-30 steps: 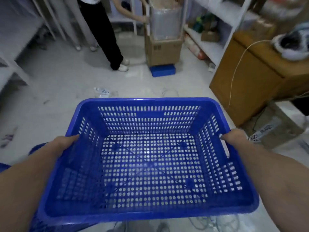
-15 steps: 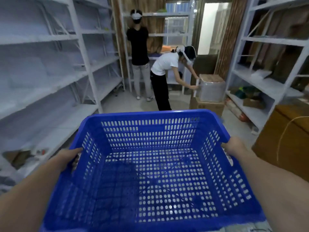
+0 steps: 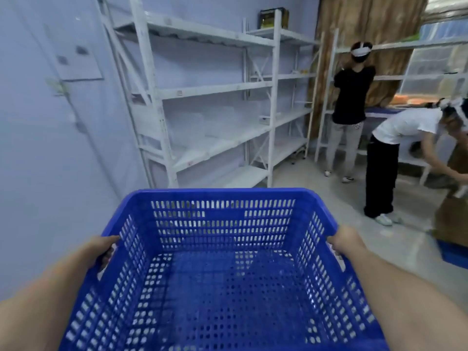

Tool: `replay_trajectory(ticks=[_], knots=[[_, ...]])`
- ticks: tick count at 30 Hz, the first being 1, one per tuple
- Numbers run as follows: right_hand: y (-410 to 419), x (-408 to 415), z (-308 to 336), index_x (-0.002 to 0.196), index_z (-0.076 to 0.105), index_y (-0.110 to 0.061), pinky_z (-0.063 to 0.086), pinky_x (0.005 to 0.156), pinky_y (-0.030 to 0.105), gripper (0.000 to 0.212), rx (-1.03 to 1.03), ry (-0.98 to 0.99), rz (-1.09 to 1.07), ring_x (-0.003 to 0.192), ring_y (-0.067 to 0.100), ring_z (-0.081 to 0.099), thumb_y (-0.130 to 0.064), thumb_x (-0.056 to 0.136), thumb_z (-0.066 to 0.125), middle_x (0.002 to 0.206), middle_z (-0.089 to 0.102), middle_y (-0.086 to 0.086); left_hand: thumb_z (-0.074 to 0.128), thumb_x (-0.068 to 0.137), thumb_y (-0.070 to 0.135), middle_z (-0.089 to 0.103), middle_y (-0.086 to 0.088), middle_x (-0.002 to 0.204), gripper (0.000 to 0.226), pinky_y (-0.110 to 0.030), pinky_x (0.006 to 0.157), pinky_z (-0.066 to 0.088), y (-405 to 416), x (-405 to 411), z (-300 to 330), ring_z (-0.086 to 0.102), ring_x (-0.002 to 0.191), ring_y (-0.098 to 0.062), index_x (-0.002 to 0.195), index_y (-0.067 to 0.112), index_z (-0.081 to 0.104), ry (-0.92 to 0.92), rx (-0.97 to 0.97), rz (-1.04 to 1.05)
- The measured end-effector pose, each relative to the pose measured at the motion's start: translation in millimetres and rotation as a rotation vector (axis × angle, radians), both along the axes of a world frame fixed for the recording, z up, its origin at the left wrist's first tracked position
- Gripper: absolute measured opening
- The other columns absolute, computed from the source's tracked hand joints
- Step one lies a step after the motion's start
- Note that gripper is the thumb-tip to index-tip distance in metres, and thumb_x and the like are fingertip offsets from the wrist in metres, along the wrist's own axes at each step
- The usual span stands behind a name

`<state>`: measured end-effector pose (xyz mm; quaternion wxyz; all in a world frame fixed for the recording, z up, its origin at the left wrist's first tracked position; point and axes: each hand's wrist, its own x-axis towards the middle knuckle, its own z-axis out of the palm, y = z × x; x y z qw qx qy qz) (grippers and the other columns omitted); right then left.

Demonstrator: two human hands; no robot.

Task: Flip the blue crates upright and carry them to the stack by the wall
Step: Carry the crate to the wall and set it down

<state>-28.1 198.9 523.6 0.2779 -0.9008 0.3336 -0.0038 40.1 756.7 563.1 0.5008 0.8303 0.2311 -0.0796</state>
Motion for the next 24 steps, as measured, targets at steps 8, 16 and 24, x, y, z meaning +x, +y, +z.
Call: replay_trajectory(ticks=[8, 16, 24], knots=[[141.4, 126.4, -8.5, 0.063, 0.05, -0.011, 0.042, 0.055, 0.026, 0.026, -0.006, 0.048, 0.264, 0.059, 0.025, 0.06, -0.02, 0.086, 0.057, 0.065, 0.06, 0.009, 0.05, 0.097, 0.02, 0.031, -0.004, 0.044, 0.048, -0.015, 0.031, 0.027, 134.2, -33.0, -19.4, 0.026, 0.028, -0.015, 0.053, 0.009, 0.036, 0.06, 0.034, 0.317], [240.1, 253.1, -20.1, 0.076, 0.057, -0.006, 0.044, 0.05, 0.024, 0.015, -0.006, 0.057, 0.5, 0.053, 0.021, 0.058, -0.017, 0.086, 0.055, 0.071, 0.064, 0.013, 0.052, 0.096, 0.021, 0.04, -0.009, 0.042, 0.049, -0.03, 0.046, 0.032, 186.1, -40.4, -26.0, 0.035, 0.043, -0.023, 0.05, 0.008, 0.041, 0.106, 0.099, 0.551], [347.2, 335.4, 3.7, 0.081, 0.058, -0.001, 0.044, 0.05, 0.026, 0.013, -0.014, -0.007, 0.704, 0.051, 0.022, 0.055, -0.013, 0.086, 0.057, 0.062, 0.057, 0.011, 0.051, 0.096, 0.024, 0.039, -0.009, 0.036, 0.051, -0.026, 0.037, 0.037, 236.6, -58.4, -27.8, 0.036, 0.027, -0.024, 0.05, 0.005, 0.043, 0.093, 0.036, 0.767]])
